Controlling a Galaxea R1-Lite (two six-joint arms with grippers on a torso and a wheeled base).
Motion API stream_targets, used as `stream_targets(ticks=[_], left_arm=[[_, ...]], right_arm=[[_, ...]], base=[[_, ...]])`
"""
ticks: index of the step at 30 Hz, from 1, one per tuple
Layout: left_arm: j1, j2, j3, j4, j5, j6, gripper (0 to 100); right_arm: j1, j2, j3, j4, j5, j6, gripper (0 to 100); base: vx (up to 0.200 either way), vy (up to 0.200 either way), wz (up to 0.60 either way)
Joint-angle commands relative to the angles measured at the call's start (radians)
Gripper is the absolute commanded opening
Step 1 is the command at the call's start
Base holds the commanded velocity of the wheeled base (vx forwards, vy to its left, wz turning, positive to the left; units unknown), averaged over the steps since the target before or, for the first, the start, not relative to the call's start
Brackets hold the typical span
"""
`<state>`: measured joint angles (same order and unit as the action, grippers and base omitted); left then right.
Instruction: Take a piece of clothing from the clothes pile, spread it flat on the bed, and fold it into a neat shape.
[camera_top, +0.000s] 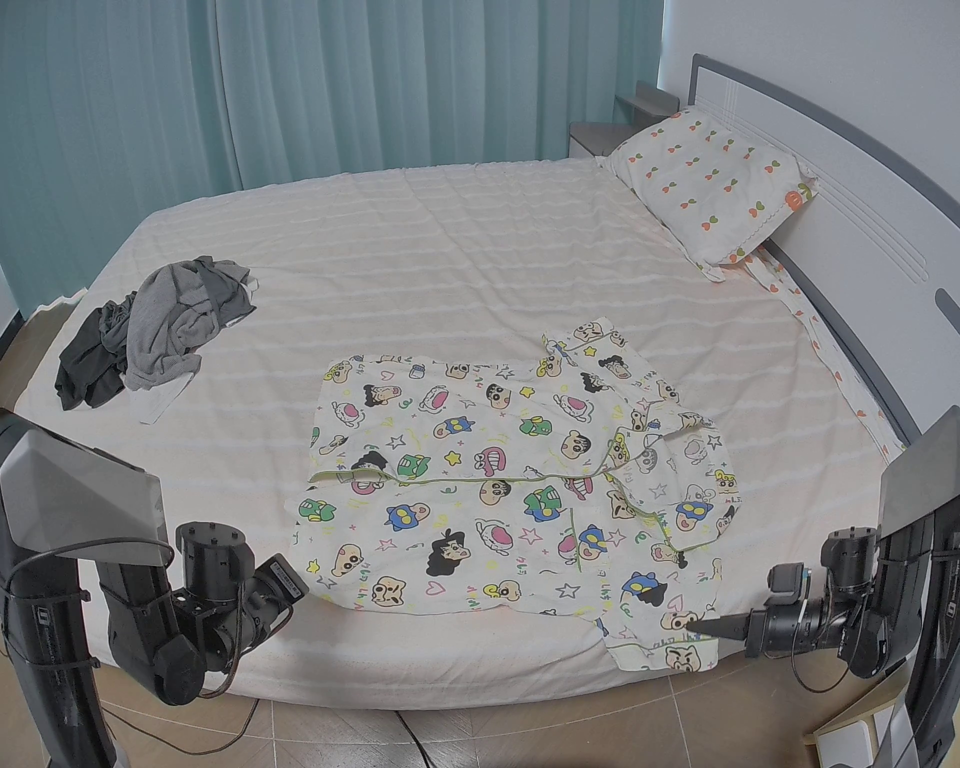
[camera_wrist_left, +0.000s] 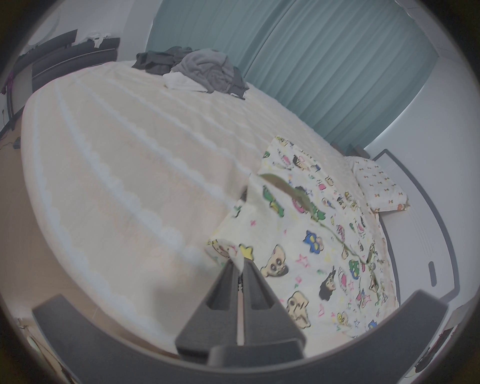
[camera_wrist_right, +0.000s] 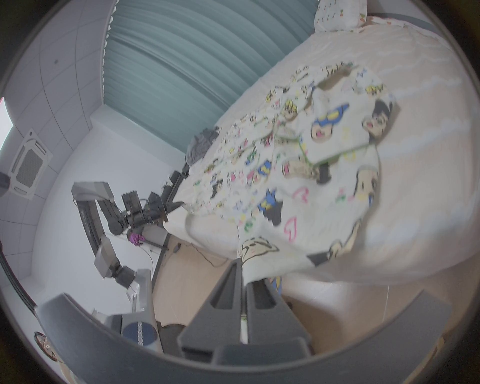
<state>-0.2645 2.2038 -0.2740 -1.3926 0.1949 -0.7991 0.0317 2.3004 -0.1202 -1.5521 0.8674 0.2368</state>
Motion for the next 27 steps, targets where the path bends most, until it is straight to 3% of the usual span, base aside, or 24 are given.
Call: stream_targets(ticks=[1, 16, 22, 27], left_arm=[[0.013, -0.036, -0.091, 0.047, 0.024, 0.009, 0], [0.027, -0.118, -0.51, 0.613, 0.023, 0.001, 0], [0.041, -0.035, -0.649, 0.725, 0.021, -0.009, 0], [0.054, 0.025, -0.741, 0.768, 0.021, -0.009, 0]], right_arm=[[-0.007, -0.104, -0.085, -0.011, 0.005, 0.062, 0], [-0.067, -0.081, -0.345, -0.008, -0.016, 0.225, 0], [-0.069, -0.041, -0.435, 0.007, -0.018, 0.24, 0], [-0.069, -0.035, -0.535, 0.11, -0.018, 0.242, 0]], base=[[0.0, 0.0, 0.0], [0.0, 0.0, 0.0], [0.0, 0.0, 0.0], [0.0, 0.0, 0.0]])
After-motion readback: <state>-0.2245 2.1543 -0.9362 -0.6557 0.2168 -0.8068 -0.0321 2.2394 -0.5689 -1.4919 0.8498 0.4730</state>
